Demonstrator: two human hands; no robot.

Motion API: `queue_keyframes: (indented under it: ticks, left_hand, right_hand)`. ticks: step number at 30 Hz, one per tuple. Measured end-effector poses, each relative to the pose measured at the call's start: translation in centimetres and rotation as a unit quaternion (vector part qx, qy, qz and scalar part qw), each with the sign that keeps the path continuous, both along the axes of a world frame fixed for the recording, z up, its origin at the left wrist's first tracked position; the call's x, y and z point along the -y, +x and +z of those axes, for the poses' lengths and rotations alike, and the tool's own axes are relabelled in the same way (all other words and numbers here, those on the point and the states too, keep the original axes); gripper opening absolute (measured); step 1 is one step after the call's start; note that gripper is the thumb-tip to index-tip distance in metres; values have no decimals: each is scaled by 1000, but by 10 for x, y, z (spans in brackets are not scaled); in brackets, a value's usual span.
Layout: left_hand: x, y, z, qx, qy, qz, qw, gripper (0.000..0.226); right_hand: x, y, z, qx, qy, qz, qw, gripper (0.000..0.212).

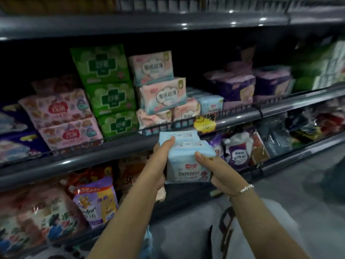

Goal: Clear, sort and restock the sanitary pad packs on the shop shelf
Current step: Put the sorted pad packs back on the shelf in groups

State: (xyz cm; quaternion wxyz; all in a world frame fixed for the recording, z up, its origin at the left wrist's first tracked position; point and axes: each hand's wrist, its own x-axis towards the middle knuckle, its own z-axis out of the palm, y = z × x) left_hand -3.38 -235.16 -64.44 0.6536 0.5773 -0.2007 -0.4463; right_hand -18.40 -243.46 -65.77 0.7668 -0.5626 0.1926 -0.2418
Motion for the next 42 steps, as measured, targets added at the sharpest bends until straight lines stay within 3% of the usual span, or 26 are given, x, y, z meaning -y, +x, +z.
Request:
queue_keyframes:
  ticks: [4, 8, 12, 15, 16, 17, 19, 24, 26, 27, 29, 31, 38, 42]
  left_hand:
    - [45, -15, 32, 54, -53, -13, 997, 94]
    - [79, -29, 64, 146, -147, -122, 971, 70]
    - [130, -21, 83, 275, -143, -155, 938, 74]
    - [174, -10, 91, 312, -113, -123, 935, 99]
    - [189, -5, 93, 311, -109, -121, 936, 107]
    - [203, -1, 96, 311, -110, -118, 936, 110]
    - [230, 9, 102, 306, -114, -92, 941, 99]
    - [288, 44, 105, 288, -66, 3, 955, 47]
    - [316, 63, 100, 257, -29, 19, 966, 37]
    - [329, 71, 100, 247, 6, 34, 968, 52]
    - [352, 87, 98, 244, 73, 88, 963, 105]
    - [367, 102, 91, 258, 79, 154, 951, 128]
    - [401, 112, 63, 267, -5, 272, 925, 109]
    - [405, 110, 60, 294, 4, 298, 908, 106]
  right_hand:
    - [37, -9, 36, 33, -30, -54, 998, 67]
    - [84, -17, 68, 48, -98, -102, 989, 78]
    - [136, -19, 95, 21, -142, -110, 983, 92]
    - [177, -9, 115, -7, -173, -97, 980, 53]
    - [192, -4, 123, -24, -180, -94, 979, 49]
    - [208, 3, 129, -43, -190, -84, 977, 62]
    - [241, 19, 141, -69, -197, -73, 975, 83]
    - [310, 74, 149, -79, -163, -43, 983, 68]
    - [331, 102, 144, -91, -153, -61, 982, 81]
    - [341, 116, 139, -100, -153, -75, 980, 96]
    - [361, 144, 126, -108, -150, -85, 979, 123]
    - [378, 166, 112, -102, -131, -83, 983, 130]
    - [398, 188, 88, -11, -116, -70, 991, 50]
    - [405, 185, 79, 30, -91, -19, 995, 19]
